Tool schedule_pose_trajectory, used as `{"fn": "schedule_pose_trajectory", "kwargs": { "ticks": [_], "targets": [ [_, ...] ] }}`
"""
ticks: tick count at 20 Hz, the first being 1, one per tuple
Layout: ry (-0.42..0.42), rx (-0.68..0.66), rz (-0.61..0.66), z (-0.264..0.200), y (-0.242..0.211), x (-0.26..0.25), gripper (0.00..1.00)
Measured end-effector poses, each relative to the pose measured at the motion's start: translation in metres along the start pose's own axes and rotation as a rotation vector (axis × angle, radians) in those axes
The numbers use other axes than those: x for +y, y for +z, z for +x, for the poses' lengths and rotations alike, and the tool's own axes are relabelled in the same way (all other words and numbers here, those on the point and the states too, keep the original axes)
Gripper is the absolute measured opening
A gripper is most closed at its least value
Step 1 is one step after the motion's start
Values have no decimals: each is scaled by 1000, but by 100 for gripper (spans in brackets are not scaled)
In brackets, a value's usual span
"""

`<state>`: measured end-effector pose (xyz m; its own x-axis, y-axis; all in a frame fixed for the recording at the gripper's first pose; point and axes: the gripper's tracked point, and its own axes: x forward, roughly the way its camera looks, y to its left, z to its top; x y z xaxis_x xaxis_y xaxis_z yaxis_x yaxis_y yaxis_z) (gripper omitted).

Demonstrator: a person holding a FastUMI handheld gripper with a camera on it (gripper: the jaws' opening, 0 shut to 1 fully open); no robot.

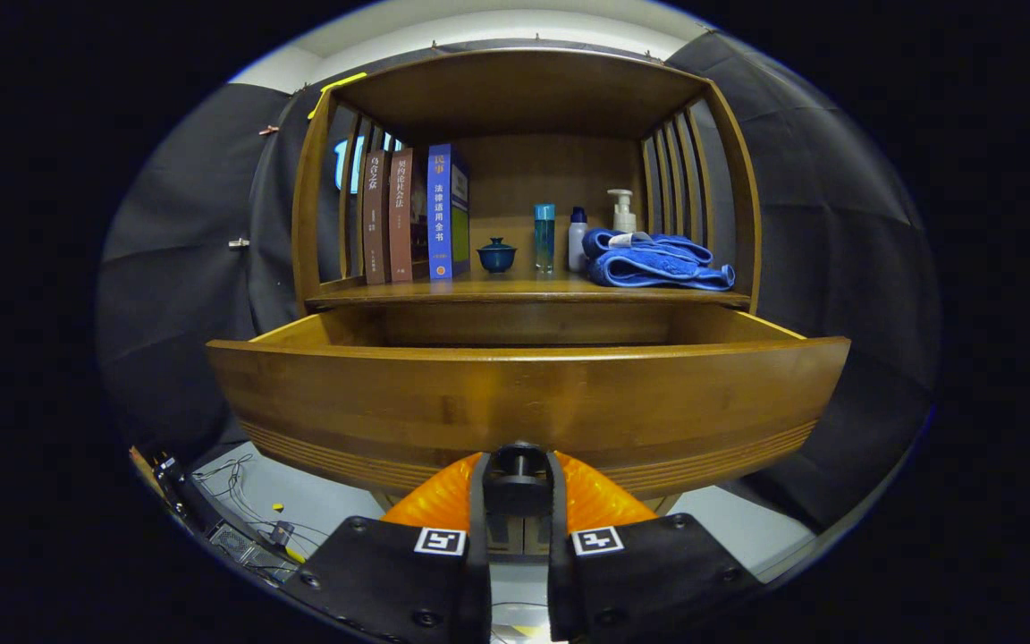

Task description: Pull open the drawer, take out the items inside it, and place them on the countertop above the cabinet.

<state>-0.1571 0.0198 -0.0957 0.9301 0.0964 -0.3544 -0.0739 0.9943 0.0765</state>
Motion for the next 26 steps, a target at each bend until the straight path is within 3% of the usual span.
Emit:
{"fn": "schedule_pose_trajectory", "kwargs": {
  "ticks": [8, 10, 14, 19, 26],
  "targets": [
    [10, 15, -28, -12, -9, 0, 30],
    [4, 13, -51, -13, -7, -1, 41],
    [-19, -18, -97, -25, 6, -2, 100],
    [56, -47, 7, -49, 49, 10, 98],
    [101, 35, -64, -59, 115, 5, 98]
  ]
}}
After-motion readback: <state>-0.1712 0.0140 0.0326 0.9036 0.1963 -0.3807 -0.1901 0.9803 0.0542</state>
